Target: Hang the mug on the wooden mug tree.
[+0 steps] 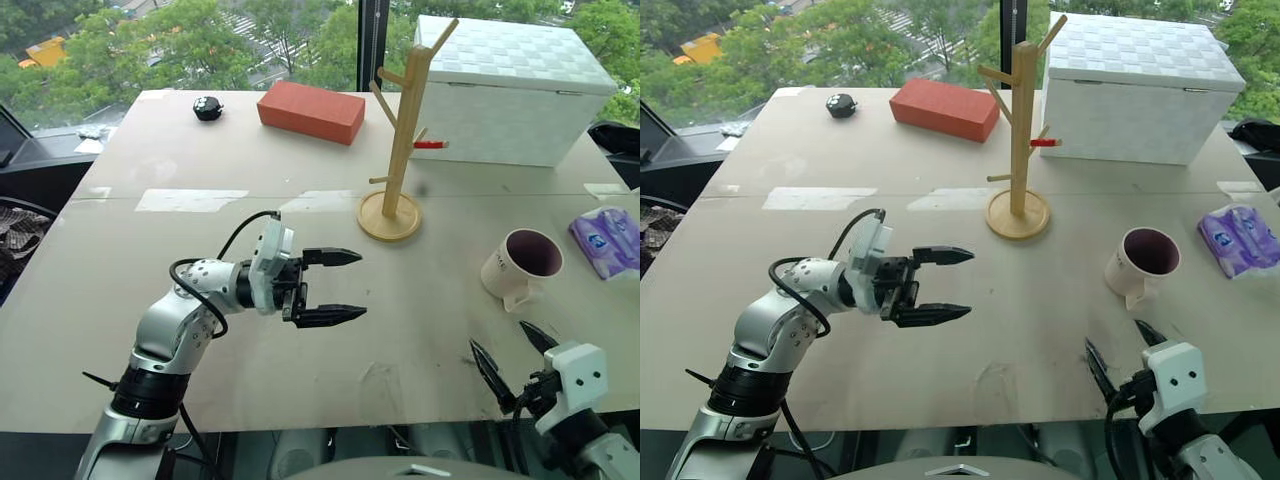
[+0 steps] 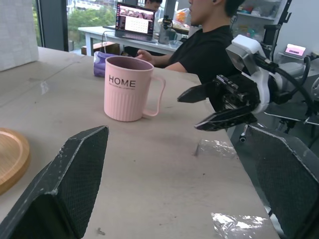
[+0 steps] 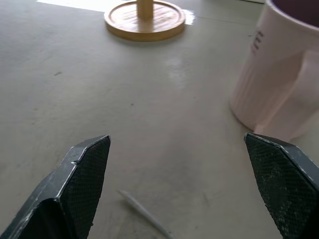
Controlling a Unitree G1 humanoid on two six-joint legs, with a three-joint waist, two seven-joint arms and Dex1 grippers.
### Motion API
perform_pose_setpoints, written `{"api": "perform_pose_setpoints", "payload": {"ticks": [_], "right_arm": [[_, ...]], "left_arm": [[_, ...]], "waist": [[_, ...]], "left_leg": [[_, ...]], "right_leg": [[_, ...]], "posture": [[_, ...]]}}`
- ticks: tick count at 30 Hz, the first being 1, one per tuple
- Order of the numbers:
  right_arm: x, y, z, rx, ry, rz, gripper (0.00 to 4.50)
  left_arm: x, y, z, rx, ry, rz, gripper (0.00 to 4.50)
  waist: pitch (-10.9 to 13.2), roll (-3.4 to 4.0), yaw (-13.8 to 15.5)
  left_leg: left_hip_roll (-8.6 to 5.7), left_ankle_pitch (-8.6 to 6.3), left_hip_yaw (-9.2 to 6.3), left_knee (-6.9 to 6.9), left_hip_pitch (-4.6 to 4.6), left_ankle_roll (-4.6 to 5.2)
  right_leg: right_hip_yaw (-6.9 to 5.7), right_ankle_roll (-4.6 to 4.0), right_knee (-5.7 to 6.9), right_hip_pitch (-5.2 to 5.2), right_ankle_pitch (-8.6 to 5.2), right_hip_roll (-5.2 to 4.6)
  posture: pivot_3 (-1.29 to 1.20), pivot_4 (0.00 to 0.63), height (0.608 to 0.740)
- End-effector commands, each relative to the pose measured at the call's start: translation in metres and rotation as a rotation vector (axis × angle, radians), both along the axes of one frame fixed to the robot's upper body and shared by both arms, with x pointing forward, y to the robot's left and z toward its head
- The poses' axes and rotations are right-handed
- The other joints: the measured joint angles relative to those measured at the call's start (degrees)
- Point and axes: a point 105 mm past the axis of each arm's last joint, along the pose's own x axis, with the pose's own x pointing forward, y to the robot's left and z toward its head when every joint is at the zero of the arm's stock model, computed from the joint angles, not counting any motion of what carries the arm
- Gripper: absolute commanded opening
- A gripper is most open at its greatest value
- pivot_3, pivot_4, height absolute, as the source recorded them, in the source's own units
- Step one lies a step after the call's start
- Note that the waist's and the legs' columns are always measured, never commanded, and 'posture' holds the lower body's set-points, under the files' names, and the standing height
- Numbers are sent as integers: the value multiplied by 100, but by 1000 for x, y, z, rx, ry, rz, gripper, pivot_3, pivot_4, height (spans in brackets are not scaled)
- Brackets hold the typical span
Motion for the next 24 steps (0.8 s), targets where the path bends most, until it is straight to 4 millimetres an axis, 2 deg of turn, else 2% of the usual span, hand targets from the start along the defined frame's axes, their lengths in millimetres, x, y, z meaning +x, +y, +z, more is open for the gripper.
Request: {"api": "perform_pose_setpoints", "payload": {"ticks": [1,9,13,20,24], "right_arm": [[14,-5,9,7,-55,-123,4356],[43,-34,9,-22,-75,-374,4356],[48,-53,4,-97,-54,-474,4356],[55,-81,5,-174,-61,-586,4356],[61,-87,5,-190,-65,-602,4356]], "left_arm": [[-5,-7,10,-20,-24,-56,4500],[-8,-9,9,-20,-29,-50,4500],[-13,-3,1,-15,-22,-32,4500],[-23,-6,-2,-23,-29,-27,4500],[-27,-8,-2,-22,-34,-29,4500]], "waist": [[0,1,6],[0,1,2],[1,1,-3],[1,2,0],[0,3,-6]], "left_leg": [[0,0,0,0,0,0],[-1,1,0,1,-1,-1],[-3,1,7,-2,-2,0],[-4,2,8,1,3,1],[-4,2,7,1,4,1]], "right_leg": [[1,0,0,0,0,-1],[4,-7,1,0,4,-4],[8,-18,0,0,10,1],[7,0,2,1,1,9],[9,-1,5,2,1,9]], "posture": [[0,150,740],[0,150,740],[0,150,740],[0,150,740],[0,150,740]]}}
